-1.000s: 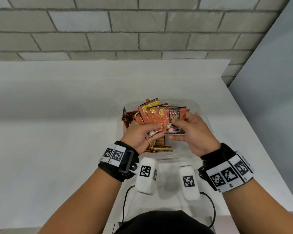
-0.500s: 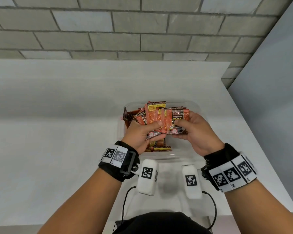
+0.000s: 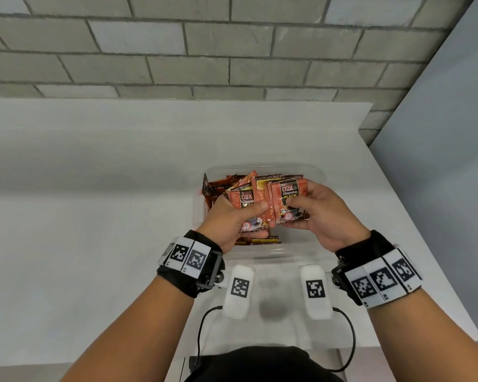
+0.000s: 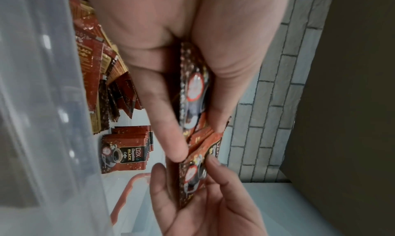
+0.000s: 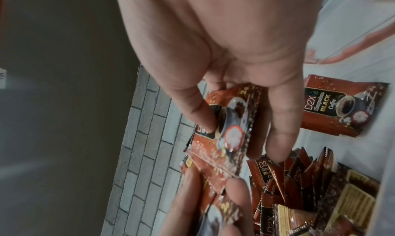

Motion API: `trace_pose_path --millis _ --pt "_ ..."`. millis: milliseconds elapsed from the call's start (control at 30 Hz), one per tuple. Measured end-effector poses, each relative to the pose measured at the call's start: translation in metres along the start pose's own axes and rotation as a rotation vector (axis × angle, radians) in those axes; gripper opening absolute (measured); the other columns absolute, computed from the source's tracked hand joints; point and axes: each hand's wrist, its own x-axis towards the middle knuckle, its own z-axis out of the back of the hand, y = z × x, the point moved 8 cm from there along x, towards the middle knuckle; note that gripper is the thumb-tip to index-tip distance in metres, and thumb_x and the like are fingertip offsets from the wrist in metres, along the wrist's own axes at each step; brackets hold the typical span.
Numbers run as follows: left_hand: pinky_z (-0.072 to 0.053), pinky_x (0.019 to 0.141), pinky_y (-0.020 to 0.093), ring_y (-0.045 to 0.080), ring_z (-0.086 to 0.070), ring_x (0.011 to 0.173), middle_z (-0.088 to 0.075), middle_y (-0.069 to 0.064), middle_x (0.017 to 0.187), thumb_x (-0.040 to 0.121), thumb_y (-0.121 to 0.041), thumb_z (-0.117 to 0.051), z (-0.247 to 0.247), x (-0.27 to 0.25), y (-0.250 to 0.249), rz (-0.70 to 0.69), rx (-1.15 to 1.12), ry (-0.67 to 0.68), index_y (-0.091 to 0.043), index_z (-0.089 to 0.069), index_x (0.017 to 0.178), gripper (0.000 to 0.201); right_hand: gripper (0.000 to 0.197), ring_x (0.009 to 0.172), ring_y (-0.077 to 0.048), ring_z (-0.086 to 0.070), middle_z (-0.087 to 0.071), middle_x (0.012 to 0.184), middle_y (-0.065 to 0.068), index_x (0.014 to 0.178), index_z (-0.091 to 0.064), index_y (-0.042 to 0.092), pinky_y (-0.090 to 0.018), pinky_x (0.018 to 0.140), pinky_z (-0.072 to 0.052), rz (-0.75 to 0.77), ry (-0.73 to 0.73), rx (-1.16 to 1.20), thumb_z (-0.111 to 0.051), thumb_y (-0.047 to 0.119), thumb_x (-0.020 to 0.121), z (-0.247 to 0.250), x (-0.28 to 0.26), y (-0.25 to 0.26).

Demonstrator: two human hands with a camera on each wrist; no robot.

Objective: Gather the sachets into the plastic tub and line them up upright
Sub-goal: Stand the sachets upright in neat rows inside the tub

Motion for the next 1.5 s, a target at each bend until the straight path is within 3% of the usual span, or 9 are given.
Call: trace_pose_path --millis 100,233,400,633,800,1033,1267,1367,1500 --pt "-0.06 0.064 0.033 0.018 -0.072 0.073 -0.075 0.005 0.084 0.09 -0.01 -0.06 -0.001 -0.001 0.0 0.017 -0.032 0.002 -0.006 -0.063 0.101 0.012 0.025 0.083 -0.021 -0.068 -0.069 0.101 -0.008 0.114 -0.06 0.008 -0.04 0.076 -0.058 -0.003 0.012 -0.01 -0.054 0.0 0.091 0.0 -0.001 0.001" --pt "-0.059 0.069 0.042 0.026 -0.071 0.08 -0.073 0.01 0.09 0.097 -0.009 -0.037 -0.002 -0.003 0.004 0.087 -0.285 0.029 -0.01 -0.058 0.106 0.022 0.027 0.083 -0.022 -0.067 -0.068 0.102 -0.01 0.117 -0.057 0.004 -0.037 0.074 -0.059 0.005 0.009 0.033 -0.051 -0.003 0.091 0.004 -0.004 0.003" --pt "-0.058 0.076 0.047 0.028 -0.068 0.096 -0.069 0.009 0.108 0.095 -0.004 -0.047 -0.004 -0.004 0.005 0.013 -0.176 0.045 -0.013 -0.055 0.116 0.024 0.024 0.082 -0.017 -0.069 -0.071 0.095 -0.003 0.105 -0.059 0.014 -0.033 0.071 -0.059 -0.005 0.031 0.089 -0.051 -0.004 0.091 0.005 -0.012 -0.002" --pt "-0.058 0.07 0.036 0.021 -0.069 0.094 -0.074 0.0 0.096 0.09 -0.004 -0.059 -0.008 -0.003 0.003 -0.096 -0.003 -0.027 -0.016 -0.063 0.104 0.019 0.027 0.087 -0.02 -0.068 -0.07 0.101 -0.004 0.112 -0.057 0.015 -0.038 0.076 -0.057 0.005 0.034 0.038 -0.054 -0.001 0.091 0.01 -0.022 -0.006" --pt "-0.06 0.066 0.042 0.026 -0.071 0.083 -0.072 0.009 0.094 0.098 -0.008 -0.04 -0.013 -0.007 0.005 0.03 -0.255 0.01 -0.011 -0.058 0.107 0.02 0.028 0.089 -0.024 -0.063 -0.066 0.102 -0.008 0.117 -0.055 0.012 -0.04 0.08 -0.056 0.033 -0.037 0.089 -0.052 -0.001 0.092 0.02 -0.024 -0.003" --pt "-0.06 0.064 0.033 0.024 -0.071 0.092 -0.07 0.009 0.108 0.093 -0.012 -0.056 -0.011 -0.009 0.0 -0.019 -0.023 0.009 -0.009 -0.054 0.12 0.028 0.025 0.088 -0.023 -0.064 -0.067 0.101 -0.008 0.107 -0.059 0.015 -0.041 0.084 -0.054 0.022 -0.003 0.102 -0.052 -0.003 0.091 0.011 -0.025 -0.001" --pt "-0.059 0.058 0.038 0.033 -0.07 0.079 -0.068 0.016 0.099 0.1 -0.021 -0.033 -0.01 -0.01 -0.001 0.105 -0.203 0.038 -0.005 -0.048 0.125 0.033 0.025 0.083 -0.02 -0.063 -0.067 0.094 -0.006 0.105 -0.061 0.016 -0.042 0.083 -0.054 0.057 -0.01 0.108 -0.05 -0.002 0.092 0.016 -0.021 0.002" --pt "-0.058 0.054 0.033 0.033 -0.07 0.07 -0.067 0.019 0.091 0.1 -0.016 -0.037 -0.011 -0.01 -0.001 0.105 -0.134 0.045 -0.001 -0.046 0.122 0.028 0.027 0.076 -0.013 -0.067 -0.071 0.089 -0.001 0.107 -0.062 0.014 -0.032 0.073 -0.056 0.075 0.039 0.079 -0.047 -0.002 0.092 0.019 -0.019 0.011" --pt "-0.058 0.05 0.03 0.023 -0.067 0.055 -0.07 0.01 0.072 0.098 -0.011 -0.045 -0.01 -0.008 -0.001 0.092 -0.028 0.05 -0.004 -0.052 0.106 0.013 0.029 0.073 -0.012 -0.064 -0.069 0.088 -0.002 0.106 -0.061 0.009 -0.023 0.063 -0.053 0.067 0.156 -0.178 -0.045 -0.008 0.089 0.011 -0.016 0.031"
